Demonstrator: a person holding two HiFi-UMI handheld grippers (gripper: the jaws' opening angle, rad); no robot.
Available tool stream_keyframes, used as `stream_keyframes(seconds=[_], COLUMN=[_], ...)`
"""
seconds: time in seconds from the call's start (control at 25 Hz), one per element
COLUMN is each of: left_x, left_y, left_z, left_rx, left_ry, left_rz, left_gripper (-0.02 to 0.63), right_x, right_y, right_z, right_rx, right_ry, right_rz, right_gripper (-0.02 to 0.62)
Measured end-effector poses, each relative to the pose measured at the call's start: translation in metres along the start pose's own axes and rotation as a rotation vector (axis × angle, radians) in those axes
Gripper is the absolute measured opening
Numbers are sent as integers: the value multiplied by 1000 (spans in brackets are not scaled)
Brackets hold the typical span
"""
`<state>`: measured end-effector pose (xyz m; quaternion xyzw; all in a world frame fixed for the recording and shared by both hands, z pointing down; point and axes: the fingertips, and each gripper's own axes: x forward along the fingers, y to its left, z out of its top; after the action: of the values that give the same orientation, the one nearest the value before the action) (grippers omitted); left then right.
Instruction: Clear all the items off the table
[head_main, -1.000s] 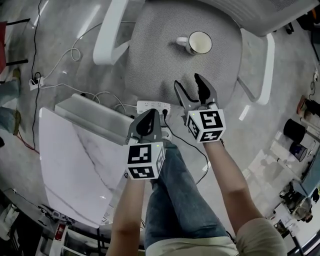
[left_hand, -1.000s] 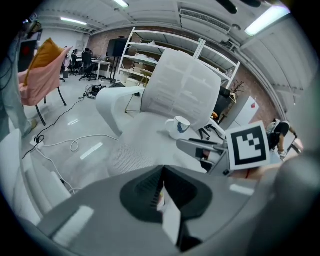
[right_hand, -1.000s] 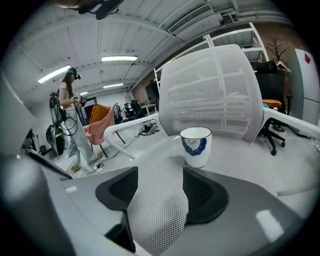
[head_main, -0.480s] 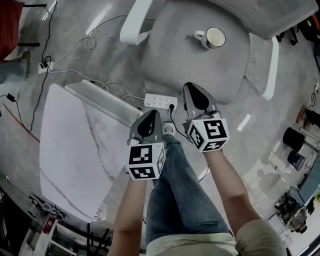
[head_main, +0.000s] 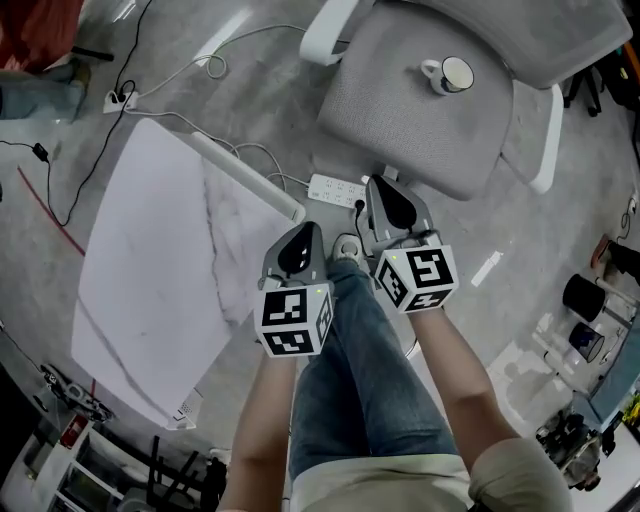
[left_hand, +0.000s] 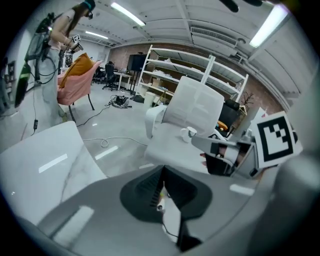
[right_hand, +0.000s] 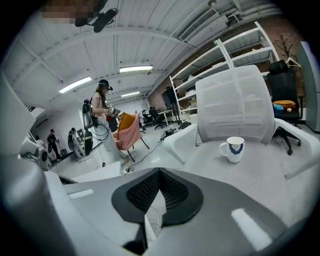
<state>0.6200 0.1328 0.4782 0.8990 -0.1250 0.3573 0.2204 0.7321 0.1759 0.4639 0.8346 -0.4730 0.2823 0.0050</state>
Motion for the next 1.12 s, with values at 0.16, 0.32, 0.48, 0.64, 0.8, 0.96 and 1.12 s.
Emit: stream_keyframes(seconds=[0.16, 0.32, 0.48, 0.64, 0.8, 0.96, 1.12], left_x=[-38, -76, -111, -151, -186, -223, -261], left_y=[13, 24, 35, 39, 47, 51, 56], left_z=[-8, -19, -32, -46, -55, -63, -67], left_rx=[-23, -43, -72, -111, -142, -163, -185], left_ry=[-24, -46, -72, -98, -139, -163, -181], left_rz=[35, 67, 105, 124, 144, 169, 201], left_gripper=[9, 9, 9, 9, 9, 9, 9], right_x=[-18, -37, -55, -84, -110, -138, -170], right_y=[41, 85, 133, 173, 210, 246, 280], right_z=[1, 2, -1, -3, 2, 4, 9], right_rx=[-15, -36, -82, -119, -144, -174, -208], right_ry=[-1, -4, 0, 8, 7, 22, 36], right_rz=[48, 114, 187, 239, 287, 337, 388], right_gripper=[-2, -2, -2, -2, -2, -2, -2])
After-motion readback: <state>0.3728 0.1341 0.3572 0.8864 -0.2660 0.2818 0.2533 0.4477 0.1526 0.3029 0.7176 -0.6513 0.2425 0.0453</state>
